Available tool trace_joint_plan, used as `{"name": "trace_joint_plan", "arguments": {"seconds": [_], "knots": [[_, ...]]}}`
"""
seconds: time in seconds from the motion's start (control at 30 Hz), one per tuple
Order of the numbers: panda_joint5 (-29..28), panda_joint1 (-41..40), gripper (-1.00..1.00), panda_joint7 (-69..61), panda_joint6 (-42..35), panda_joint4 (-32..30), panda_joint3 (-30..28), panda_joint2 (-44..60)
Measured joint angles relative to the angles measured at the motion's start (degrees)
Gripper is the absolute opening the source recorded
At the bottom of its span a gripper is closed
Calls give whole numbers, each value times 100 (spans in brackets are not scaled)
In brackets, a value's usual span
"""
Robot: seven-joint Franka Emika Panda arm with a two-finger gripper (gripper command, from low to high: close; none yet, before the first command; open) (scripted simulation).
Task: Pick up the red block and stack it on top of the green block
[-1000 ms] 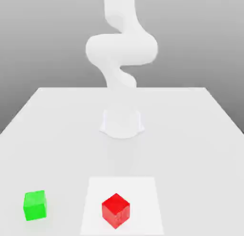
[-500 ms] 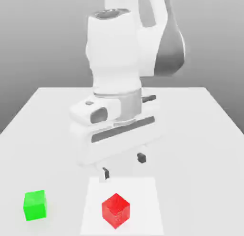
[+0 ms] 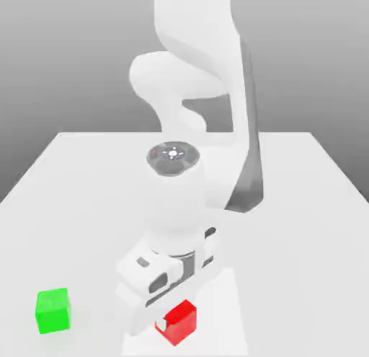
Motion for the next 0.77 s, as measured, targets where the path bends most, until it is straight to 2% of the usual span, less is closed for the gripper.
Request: {"name": "trace_joint_plan", "arguments": {"seconds": [0.2,0.47,0.57,0.67,0.7,0.77], "knots": [[-553,85,-100,272,-848,-138,-342,-999],[-517,-1117,-100,-1743,-1468,247,-1195,-1203],[-281,-1415,-100,-2330,-1345,351,-1288,-951],[199,-1627,-100,-2726,-872,401,-1045,-384],[300,-1684,100,-2802,-766,410,-975,-260],[300,-1684,100,-2802,-766,410,-975,-260]]}}
